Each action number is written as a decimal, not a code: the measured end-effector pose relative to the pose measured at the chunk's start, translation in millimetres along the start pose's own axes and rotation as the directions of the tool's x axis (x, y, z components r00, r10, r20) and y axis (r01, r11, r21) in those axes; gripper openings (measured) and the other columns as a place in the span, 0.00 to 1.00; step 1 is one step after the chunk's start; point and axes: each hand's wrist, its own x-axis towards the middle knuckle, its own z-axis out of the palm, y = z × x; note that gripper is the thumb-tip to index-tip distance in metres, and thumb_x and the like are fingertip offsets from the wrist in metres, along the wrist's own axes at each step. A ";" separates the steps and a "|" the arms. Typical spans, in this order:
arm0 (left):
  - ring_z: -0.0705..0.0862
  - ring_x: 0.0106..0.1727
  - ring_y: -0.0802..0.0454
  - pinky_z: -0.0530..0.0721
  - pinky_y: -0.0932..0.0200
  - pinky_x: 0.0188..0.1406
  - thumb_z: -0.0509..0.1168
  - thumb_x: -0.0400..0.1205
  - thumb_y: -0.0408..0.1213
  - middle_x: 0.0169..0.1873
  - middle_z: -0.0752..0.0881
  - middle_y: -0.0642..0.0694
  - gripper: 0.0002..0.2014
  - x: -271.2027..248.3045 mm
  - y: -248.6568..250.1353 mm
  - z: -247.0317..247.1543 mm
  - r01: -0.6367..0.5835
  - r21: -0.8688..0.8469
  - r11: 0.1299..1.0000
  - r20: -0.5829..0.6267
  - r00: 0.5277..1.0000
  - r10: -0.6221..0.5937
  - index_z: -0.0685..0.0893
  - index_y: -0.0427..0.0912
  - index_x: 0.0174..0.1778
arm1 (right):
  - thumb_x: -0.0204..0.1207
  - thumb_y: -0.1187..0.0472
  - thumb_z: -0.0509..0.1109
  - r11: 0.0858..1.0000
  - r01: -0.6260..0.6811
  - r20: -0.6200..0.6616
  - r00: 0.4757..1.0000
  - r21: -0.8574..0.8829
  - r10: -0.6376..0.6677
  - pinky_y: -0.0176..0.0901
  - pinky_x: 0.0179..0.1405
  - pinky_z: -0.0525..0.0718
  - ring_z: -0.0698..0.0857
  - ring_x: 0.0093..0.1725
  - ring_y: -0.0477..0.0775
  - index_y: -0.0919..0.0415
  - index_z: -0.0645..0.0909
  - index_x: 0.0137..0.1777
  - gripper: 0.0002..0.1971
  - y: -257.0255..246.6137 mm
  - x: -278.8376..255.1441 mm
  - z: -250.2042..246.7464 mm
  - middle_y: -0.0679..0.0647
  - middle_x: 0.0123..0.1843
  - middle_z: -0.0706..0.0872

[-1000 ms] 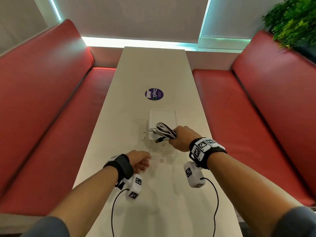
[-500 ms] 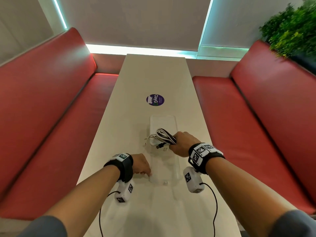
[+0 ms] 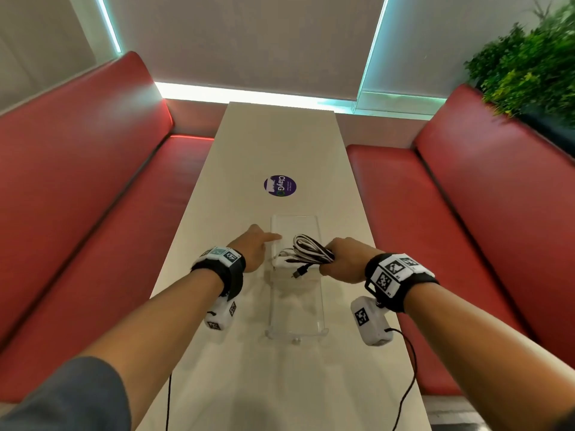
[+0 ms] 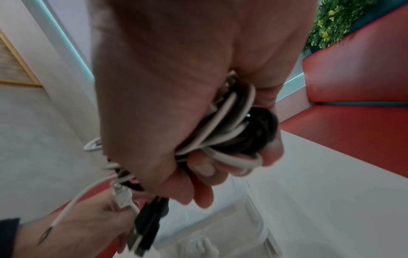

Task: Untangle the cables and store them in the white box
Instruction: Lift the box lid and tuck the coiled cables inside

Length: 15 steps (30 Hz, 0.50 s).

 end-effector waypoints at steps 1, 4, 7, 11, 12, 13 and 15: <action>0.79 0.69 0.43 0.75 0.50 0.73 0.52 0.89 0.33 0.70 0.71 0.43 0.24 2.9 0.8 2.2 -0.022 0.016 1.000 0.013 1.000 0.021 0.74 0.60 0.78 | 0.77 0.52 0.69 1.000 -0.013 0.023 1.000 -0.019 0.013 0.38 0.28 0.77 0.84 0.31 0.49 0.54 0.87 0.48 0.09 1.2 -3.5 -5.2 0.49 0.34 0.86; 0.77 0.72 0.43 0.73 0.49 0.74 0.57 0.90 0.44 0.72 0.71 0.44 0.19 2.4 2.2 5.2 -0.010 0.027 1.000 -0.005 1.000 0.010 0.76 0.60 0.77 | 0.76 0.52 0.69 0.991 -0.045 0.066 0.996 -0.128 0.054 0.37 0.27 0.76 0.82 0.29 0.49 0.53 0.84 0.43 0.06 3.6 -9.9 -6.6 0.49 0.33 0.85; 0.76 0.73 0.42 0.72 0.49 0.74 0.59 0.88 0.48 0.72 0.74 0.43 0.19 3.9 1.0 8.0 -0.012 0.035 0.999 0.021 1.000 0.012 0.76 0.59 0.77 | 0.76 0.51 0.68 0.946 -0.048 0.068 0.995 -0.320 0.073 0.40 0.30 0.77 0.83 0.34 0.54 0.53 0.84 0.46 0.07 2.9 -10.2 15.8 0.50 0.38 0.84; 0.79 0.69 0.44 0.73 0.53 0.70 0.61 0.88 0.46 0.70 0.77 0.42 0.20 4.8 7.4 4.1 -0.004 -0.009 1.000 0.012 1.000 0.004 0.77 0.56 0.77 | 0.77 0.53 0.68 0.868 0.008 0.114 0.992 -0.497 0.056 0.45 0.40 0.82 0.82 0.39 0.58 0.55 0.85 0.55 0.11 -0.5 -7.9 45.7 0.53 0.43 0.82; 0.79 0.68 0.44 0.73 0.54 0.68 0.62 0.88 0.45 0.69 0.78 0.42 0.20 4.6 9.7 1.8 -0.002 -0.017 1.000 0.000 1.000 0.002 0.78 0.55 0.77 | 0.77 0.54 0.68 0.852 0.019 0.121 0.991 -0.523 0.051 0.46 0.40 0.83 0.82 0.39 0.58 0.55 0.85 0.55 0.10 -1.8 -6.3 50.0 0.53 0.44 0.83; 0.80 0.68 0.45 0.74 0.55 0.67 0.62 0.87 0.45 0.69 0.79 0.42 0.20 4.4 10.7 -0.3 0.001 -0.025 1.000 -0.008 1.000 -0.001 0.78 0.55 0.77 | 0.77 0.54 0.69 0.841 0.036 0.130 0.991 -0.540 0.041 0.46 0.41 0.84 0.83 0.39 0.58 0.55 0.85 0.55 0.10 -3.6 -4.7 54.0 0.53 0.43 0.83; 0.81 0.66 0.45 0.75 0.54 0.68 0.63 0.87 0.45 0.68 0.80 0.43 0.20 4.7 10.8 -2.7 0.018 -0.044 0.999 -0.010 1.000 -0.018 0.78 0.55 0.76 | 0.76 0.54 0.71 0.828 0.063 0.158 0.987 -0.558 0.032 0.46 0.41 0.86 0.84 0.38 0.58 0.56 0.85 0.52 0.08 -7.9 -2.1 60.4 0.53 0.43 0.85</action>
